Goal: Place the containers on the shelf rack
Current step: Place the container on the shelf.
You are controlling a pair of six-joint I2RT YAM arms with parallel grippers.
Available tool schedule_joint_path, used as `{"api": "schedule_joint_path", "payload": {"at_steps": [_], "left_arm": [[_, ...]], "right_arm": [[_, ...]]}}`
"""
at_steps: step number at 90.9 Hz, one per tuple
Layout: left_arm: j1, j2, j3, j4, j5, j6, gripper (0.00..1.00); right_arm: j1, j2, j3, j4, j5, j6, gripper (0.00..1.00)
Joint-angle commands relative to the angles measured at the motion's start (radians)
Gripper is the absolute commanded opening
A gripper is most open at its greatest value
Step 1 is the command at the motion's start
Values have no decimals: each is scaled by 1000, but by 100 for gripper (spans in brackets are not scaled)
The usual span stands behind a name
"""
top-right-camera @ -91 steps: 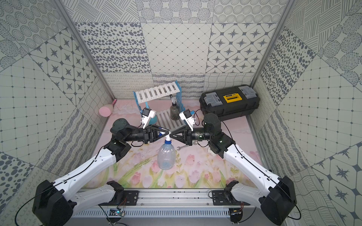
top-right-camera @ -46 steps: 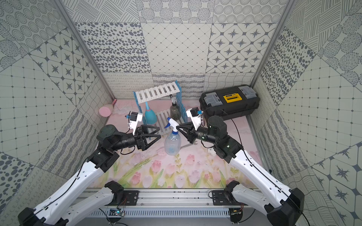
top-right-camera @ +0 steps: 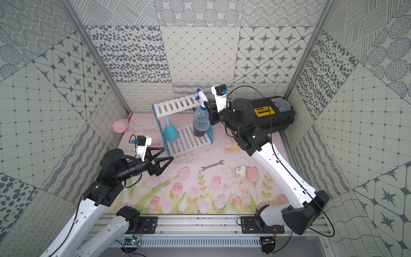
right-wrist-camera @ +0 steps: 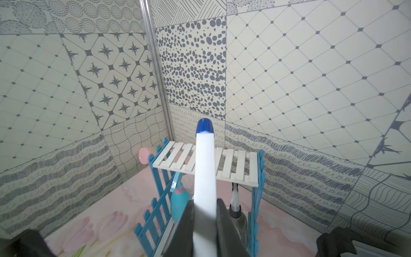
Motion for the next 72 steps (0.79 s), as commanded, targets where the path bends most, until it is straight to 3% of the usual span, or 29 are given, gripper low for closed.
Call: {"api": "schedule_joint_path", "payload": {"at_steps": [1, 29, 72], "left_arm": [[14, -33, -45, -77, -119, 127, 99], [13, -115, -101, -120, -181, 146, 99], [13, -100, -117, -121, -183, 148, 99]], "right_arm": [[-11, 88, 111, 13, 48, -28, 0], [-13, 295, 350, -23, 89, -46, 0], [-7, 526, 705, -140, 115, -84, 0]]}}
